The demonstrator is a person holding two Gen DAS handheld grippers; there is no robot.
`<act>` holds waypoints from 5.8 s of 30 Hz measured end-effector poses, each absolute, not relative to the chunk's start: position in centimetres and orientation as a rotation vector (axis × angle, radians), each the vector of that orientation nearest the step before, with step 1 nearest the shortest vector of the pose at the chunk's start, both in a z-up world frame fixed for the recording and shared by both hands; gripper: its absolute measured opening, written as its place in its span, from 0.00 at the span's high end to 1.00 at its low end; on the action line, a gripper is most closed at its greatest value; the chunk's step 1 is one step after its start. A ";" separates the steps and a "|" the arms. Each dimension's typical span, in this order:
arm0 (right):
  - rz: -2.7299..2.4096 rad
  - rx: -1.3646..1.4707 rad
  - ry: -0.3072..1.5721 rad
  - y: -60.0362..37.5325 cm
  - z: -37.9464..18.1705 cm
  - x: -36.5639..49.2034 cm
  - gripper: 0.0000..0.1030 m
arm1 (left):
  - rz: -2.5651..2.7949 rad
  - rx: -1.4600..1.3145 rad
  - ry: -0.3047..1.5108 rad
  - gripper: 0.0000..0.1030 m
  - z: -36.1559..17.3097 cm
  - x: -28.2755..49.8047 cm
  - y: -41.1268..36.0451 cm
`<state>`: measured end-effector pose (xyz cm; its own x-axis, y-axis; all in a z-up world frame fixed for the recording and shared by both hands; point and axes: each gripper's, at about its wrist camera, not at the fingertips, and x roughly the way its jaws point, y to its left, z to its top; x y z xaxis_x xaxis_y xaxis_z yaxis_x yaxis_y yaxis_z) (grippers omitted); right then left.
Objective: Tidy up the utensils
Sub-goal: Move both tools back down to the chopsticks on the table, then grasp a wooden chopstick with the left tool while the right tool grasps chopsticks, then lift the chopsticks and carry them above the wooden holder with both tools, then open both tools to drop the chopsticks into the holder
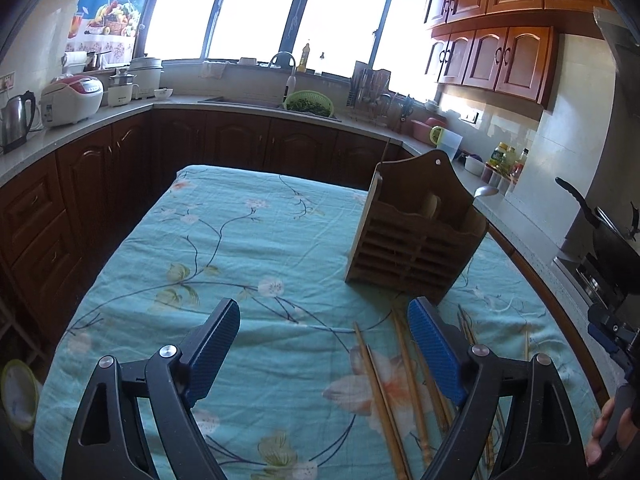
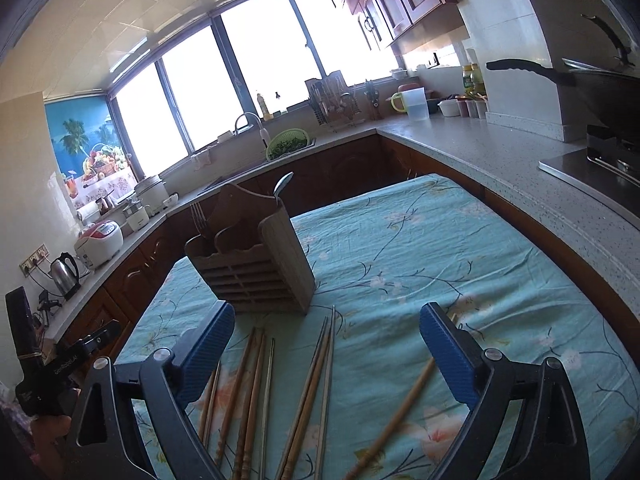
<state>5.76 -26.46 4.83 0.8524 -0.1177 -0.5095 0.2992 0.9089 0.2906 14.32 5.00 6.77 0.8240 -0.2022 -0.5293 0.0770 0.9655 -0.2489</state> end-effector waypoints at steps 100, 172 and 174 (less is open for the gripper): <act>-0.051 0.282 0.519 -24.5 12.7 12.4 0.96 | -0.401 -0.149 0.543 0.98 15.2 17.1 7.0; -0.146 0.395 0.382 -29.0 10.9 22.4 0.47 | -0.211 -0.317 0.339 0.47 9.8 30.8 3.4; -0.141 0.402 0.350 -29.1 11.5 21.2 0.35 | -0.201 -0.312 0.340 0.40 10.1 29.8 3.9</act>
<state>21.23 -29.10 11.54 0.9305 -0.0655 -0.3603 0.2026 0.9117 0.3574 29.77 3.85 10.12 0.9237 -0.2446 -0.2947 0.1408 0.9325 -0.3327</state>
